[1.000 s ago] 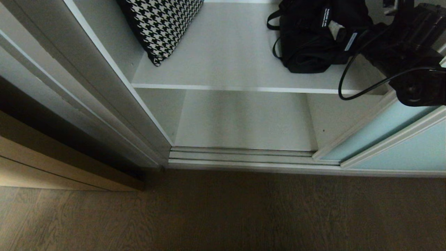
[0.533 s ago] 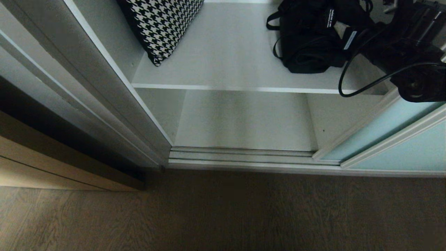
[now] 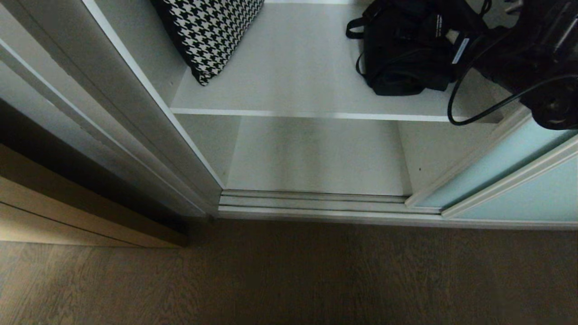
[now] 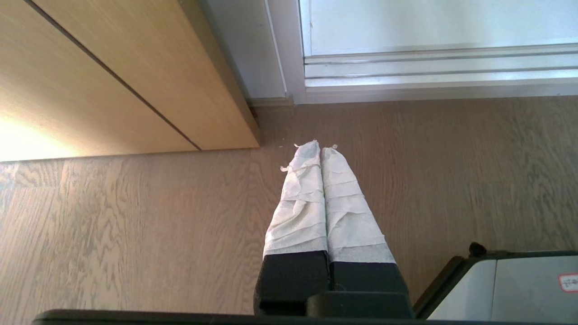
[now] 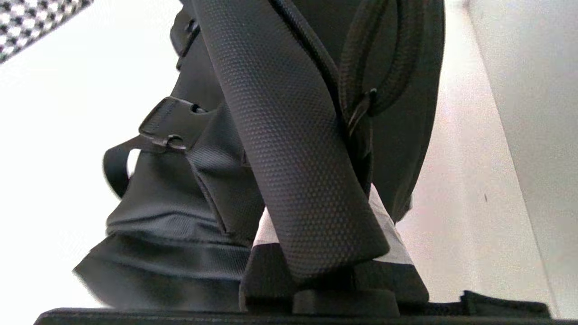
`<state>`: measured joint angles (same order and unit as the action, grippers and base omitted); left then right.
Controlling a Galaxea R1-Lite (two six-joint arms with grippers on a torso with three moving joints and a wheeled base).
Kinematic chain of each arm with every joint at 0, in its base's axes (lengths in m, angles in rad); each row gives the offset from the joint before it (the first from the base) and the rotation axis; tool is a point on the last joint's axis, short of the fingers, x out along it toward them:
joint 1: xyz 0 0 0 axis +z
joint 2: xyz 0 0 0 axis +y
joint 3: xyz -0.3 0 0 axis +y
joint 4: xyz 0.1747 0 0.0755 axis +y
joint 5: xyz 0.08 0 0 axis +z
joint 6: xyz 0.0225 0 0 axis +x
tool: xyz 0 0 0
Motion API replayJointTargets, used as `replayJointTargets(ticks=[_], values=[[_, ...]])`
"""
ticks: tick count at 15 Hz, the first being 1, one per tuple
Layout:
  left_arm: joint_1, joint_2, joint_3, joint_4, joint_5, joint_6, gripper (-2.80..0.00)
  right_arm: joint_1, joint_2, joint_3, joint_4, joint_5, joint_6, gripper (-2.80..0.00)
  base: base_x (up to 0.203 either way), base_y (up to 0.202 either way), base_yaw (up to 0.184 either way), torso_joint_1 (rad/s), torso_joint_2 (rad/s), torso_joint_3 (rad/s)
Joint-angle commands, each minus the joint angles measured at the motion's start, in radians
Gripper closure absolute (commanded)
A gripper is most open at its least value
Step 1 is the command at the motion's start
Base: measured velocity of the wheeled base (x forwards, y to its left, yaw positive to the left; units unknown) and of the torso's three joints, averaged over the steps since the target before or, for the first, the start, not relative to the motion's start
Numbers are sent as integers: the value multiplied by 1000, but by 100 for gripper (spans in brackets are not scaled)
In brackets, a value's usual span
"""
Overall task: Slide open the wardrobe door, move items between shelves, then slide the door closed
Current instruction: Place the bag on the lower shelf
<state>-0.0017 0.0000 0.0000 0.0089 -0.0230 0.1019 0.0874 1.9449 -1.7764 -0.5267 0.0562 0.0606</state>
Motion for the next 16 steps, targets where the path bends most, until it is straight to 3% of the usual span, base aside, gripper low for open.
replayJointTargets(ticks=[1, 4, 6, 9, 16], values=[[0, 0, 0, 0, 0, 1, 0, 4, -95, 6, 75, 7, 5, 0, 0, 0, 0, 0, 0, 0], [0, 0, 0, 0, 0, 1, 0, 22, -203, 5, 174, 59, 48, 0, 0, 0, 0, 0, 0, 0], [0, 1, 0, 0, 0, 1, 0, 47, -261, -20, 307, 94, 57, 0, 0, 0, 0, 0, 0, 0], [0, 1, 0, 0, 0, 1, 0, 95, -307, -75, 434, 102, 72, 0, 0, 0, 0, 0, 0, 0], [0, 0, 0, 0, 0, 1, 0, 101, -363, -89, 517, 96, 81, 0, 0, 0, 0, 0, 0, 0]])
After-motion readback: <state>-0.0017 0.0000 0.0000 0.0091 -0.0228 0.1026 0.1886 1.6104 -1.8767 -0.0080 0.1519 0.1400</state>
